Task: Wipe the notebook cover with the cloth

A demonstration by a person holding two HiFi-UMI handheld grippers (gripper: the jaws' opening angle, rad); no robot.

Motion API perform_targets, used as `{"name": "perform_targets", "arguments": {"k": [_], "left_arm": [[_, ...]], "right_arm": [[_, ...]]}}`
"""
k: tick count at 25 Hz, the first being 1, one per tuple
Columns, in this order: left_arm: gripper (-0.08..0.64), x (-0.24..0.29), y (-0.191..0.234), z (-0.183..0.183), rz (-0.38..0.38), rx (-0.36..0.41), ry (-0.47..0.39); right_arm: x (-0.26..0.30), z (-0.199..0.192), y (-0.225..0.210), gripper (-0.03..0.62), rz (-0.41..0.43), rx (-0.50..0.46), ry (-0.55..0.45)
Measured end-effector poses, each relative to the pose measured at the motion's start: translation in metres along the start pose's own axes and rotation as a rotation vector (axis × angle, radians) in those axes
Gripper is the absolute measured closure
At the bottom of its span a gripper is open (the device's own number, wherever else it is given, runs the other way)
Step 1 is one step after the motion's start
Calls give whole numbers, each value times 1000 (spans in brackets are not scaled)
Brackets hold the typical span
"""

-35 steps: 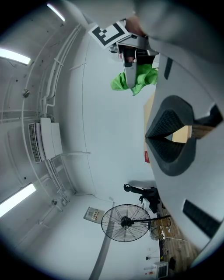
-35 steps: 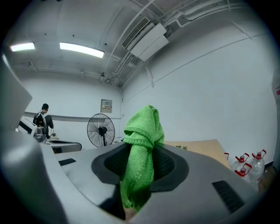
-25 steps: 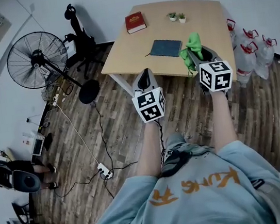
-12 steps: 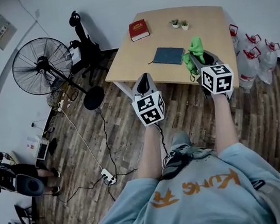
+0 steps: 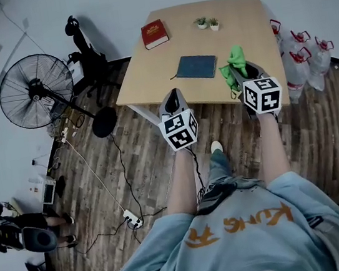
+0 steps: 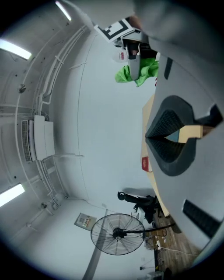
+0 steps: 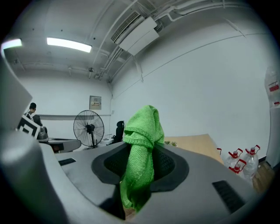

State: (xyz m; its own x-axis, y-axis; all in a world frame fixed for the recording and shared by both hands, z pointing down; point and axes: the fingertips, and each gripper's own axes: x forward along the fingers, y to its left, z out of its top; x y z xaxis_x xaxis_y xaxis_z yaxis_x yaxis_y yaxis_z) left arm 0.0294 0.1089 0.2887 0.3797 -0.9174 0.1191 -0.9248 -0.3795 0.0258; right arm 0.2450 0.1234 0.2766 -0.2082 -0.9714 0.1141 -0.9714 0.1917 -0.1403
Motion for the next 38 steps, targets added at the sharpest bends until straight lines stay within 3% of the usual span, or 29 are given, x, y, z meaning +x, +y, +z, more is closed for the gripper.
{"name": "perform_targets", "arguments": {"k": [4, 8, 12, 15, 20, 27, 32, 38], "left_arm": [[543, 41, 9, -22, -13, -62, 44], [544, 80, 7, -39, -43, -99, 84], [545, 99, 19, -63, -55, -22, 140], [545, 126, 16, -81, -67, -25, 195], [545, 187, 43, -102, -69, -65, 247], [545, 245, 95, -126, -8, -210, 285], [545, 288, 124, -143, -59, -262, 330], [544, 308, 141, -178, -52, -301, 389]], "right_arm": [[18, -11, -23, 468, -73, -89, 42], [34, -23, -50, 468, -138, -99, 84], [70, -65, -39, 467, -138, -112, 170], [96, -89, -34, 466, -119, -142, 263], [166, -109, -20, 466, -70, -160, 324], [255, -115, 0, 466, 43, -262, 422], [316, -129, 10, 466, 77, -281, 482], [348, -151, 17, 466, 103, -288, 533]]}}
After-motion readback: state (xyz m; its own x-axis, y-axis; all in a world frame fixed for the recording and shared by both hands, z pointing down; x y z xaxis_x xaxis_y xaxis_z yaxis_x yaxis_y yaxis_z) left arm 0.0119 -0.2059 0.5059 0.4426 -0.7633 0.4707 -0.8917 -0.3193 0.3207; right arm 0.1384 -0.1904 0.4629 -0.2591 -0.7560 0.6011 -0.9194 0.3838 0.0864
